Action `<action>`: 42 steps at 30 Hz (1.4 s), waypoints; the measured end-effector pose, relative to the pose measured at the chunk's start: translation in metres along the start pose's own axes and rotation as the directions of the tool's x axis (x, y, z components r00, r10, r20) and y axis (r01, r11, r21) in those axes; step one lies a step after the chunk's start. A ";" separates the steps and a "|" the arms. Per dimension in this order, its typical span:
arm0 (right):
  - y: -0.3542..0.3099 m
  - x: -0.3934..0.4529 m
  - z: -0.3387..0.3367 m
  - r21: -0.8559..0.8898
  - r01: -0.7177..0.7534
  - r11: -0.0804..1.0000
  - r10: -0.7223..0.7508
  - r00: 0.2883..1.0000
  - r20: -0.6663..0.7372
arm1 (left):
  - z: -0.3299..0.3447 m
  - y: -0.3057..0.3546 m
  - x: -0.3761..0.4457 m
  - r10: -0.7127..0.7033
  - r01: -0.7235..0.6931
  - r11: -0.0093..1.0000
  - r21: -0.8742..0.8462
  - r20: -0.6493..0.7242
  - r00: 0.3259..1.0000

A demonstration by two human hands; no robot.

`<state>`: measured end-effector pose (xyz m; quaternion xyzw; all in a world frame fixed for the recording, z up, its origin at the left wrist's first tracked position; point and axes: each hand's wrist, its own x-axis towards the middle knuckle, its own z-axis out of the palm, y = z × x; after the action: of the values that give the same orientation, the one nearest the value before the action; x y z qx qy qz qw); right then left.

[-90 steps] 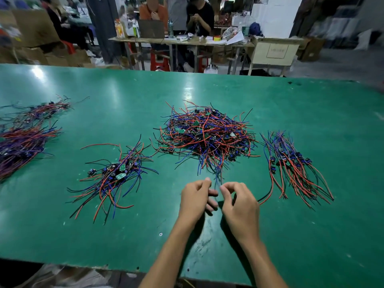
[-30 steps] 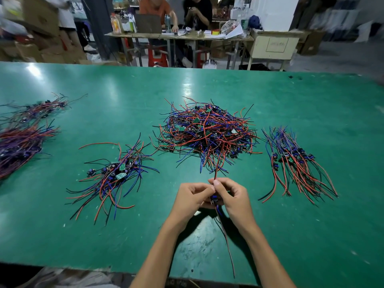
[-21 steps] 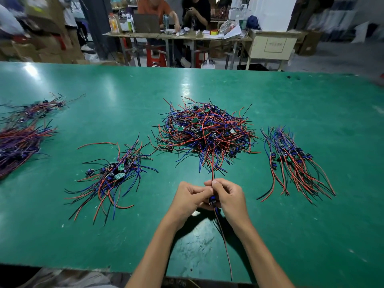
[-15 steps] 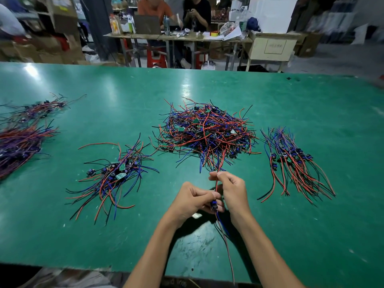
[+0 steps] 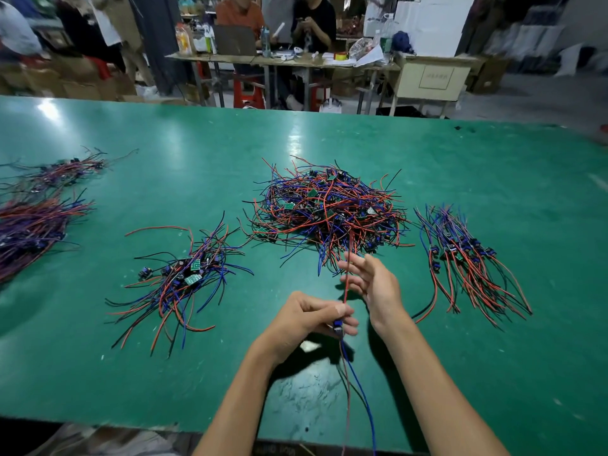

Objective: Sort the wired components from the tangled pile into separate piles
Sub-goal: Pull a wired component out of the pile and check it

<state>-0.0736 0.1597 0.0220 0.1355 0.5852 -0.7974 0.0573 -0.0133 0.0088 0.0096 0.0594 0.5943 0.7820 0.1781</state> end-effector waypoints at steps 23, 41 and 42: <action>0.008 -0.018 -0.043 -0.119 0.206 0.971 -0.166 0.944 0.284 | 0.004 -0.006 0.008 0.193 -0.223 0.974 -0.052 -0.334 0.923; 0.036 -0.043 -0.012 -0.311 0.305 0.900 -0.251 0.947 0.202 | 0.003 -0.004 0.007 0.008 -0.009 1.000 -0.004 -0.215 0.977; 0.038 -0.042 -0.009 -0.325 0.299 0.897 -0.256 0.952 0.169 | 0.005 -0.005 0.007 0.014 -0.012 1.000 0.011 -0.235 0.972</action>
<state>-0.0228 0.1534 -0.0035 -0.0106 0.7250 -0.6886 0.0017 -0.0176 0.0165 0.0056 -0.0287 0.6144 0.7819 0.1011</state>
